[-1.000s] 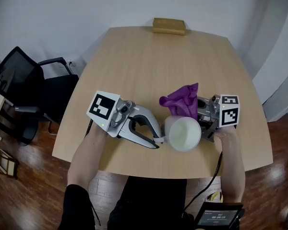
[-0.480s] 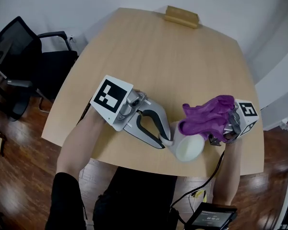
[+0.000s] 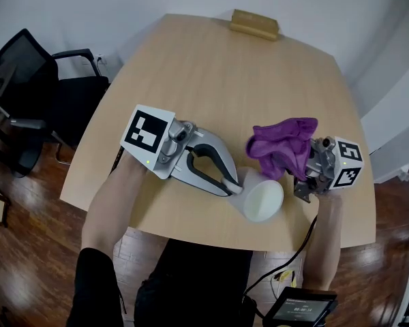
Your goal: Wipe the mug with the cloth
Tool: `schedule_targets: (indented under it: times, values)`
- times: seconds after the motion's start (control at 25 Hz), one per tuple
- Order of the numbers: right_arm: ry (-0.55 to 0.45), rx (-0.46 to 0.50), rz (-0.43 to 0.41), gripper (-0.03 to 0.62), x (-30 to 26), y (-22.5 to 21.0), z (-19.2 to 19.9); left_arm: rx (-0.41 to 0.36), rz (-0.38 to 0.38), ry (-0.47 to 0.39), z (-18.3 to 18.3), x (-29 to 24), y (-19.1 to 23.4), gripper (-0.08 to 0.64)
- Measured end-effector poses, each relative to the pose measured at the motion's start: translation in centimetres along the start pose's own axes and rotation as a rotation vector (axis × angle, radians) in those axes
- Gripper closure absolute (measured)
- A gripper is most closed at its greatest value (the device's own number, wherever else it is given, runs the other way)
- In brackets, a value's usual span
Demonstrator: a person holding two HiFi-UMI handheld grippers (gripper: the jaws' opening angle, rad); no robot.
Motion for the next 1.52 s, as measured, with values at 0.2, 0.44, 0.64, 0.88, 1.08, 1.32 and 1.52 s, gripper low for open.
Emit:
schedule_targets:
  times: [0.2,0.44,0.64,0.88,1.08,1.32,1.52]
  values:
    - [-0.289,0.032,-0.271,0.517,2.6,2.9,-3.0,-0.007,-0.099,-0.016,-0.4,1.8,0.6,0.486]
    - [-0.17,-0.119,-0.268,0.518,-0.1,0.3,0.7,-0.036,-0.143,-0.064,-0.7,2.2,0.7,0.486]
    - [0.165,-0.137,-0.093,0.518,-4.3,-0.9,4.1,-0.045,-0.118,-0.052,-1.2,2.0,0.7,0.485]
    - [0.164,-0.055,0.048,0.517,-2.8,-1.2,2.7,-0.049,-0.093,-0.052,-1.3,1.9,0.4,0.485]
    - [-0.017,0.203,-0.212,0.518,-2.7,3.1,-0.6,-0.076,-0.054,-0.105,-2.0,1.8,0.2,0.485]
    - [0.035,0.127,-0.271,0.518,-5.9,2.8,0.7,-0.104,-0.005,-0.174,-3.5,0.5,0.0,0.485]
    - [0.065,0.137,-0.12,0.518,-5.9,2.0,0.9,-0.08,-0.031,-0.233,-3.6,0.8,0.5,0.483]
Point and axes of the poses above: the fingertips, and each gripper's own axes: x backward along the fingers, y to its left, z out of its underside, the point moved 7 cm from there along x, backward along the fingers, and after that the axes turned 11 degrees about y, right-handed, at the moved point
